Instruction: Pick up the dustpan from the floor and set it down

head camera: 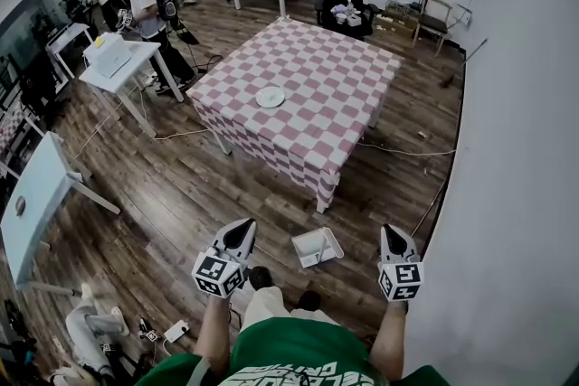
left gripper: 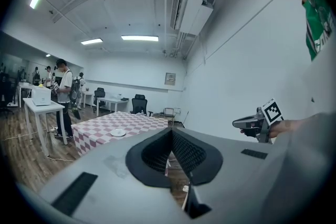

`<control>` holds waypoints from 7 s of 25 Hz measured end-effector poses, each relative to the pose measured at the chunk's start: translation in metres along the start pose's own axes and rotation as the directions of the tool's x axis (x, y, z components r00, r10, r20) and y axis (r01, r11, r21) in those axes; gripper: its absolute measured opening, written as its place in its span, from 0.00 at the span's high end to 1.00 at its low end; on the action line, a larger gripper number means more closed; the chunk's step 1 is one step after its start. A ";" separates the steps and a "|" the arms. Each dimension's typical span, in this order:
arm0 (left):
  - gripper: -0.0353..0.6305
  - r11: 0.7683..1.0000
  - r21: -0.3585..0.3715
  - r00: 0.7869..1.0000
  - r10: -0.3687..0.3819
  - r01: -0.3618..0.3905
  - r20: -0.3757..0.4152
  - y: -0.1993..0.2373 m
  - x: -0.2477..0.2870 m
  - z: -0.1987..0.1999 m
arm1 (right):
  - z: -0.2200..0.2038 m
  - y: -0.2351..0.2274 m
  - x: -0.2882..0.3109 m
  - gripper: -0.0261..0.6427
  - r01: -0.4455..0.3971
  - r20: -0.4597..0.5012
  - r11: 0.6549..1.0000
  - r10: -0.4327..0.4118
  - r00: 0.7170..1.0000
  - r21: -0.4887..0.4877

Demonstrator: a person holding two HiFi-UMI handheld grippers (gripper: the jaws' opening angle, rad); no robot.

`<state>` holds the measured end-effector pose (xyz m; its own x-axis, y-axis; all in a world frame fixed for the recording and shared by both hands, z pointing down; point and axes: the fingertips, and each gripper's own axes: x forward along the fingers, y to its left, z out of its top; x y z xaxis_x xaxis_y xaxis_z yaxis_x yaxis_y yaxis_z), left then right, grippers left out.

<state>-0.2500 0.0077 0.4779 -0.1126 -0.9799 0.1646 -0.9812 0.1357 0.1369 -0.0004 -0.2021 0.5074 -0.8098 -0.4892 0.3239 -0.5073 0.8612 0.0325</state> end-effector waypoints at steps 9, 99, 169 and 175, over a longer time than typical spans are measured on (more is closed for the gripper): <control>0.94 1.000 -0.001 1.000 -0.023 0.023 0.002 0.002 0.015 0.000 | 0.001 0.000 0.001 0.95 -0.012 0.018 1.000 0.012 1.000 -0.002; 0.94 0.969 -0.140 0.967 -0.220 0.202 -0.130 0.129 0.100 -0.046 | -0.333 0.093 0.187 0.80 -0.031 -0.930 0.996 0.094 0.356 0.089; 0.94 0.761 0.075 0.764 -0.638 0.644 -0.092 -0.099 0.242 0.065 | 0.062 -0.098 -0.128 0.79 0.741 -0.220 0.666 -0.713 0.666 0.085; 0.94 0.765 0.075 0.768 -0.634 0.640 -0.090 -0.097 0.240 0.063 | 0.050 -0.097 -0.124 0.79 0.737 -0.238 0.671 -0.704 0.669 0.085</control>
<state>-0.1916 -0.2501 0.4429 0.5496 -0.8256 0.1278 -0.8342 -0.5343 0.1364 0.1351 -0.2320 0.4166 -0.1143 -0.9009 0.4188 -0.9620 0.2056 0.1796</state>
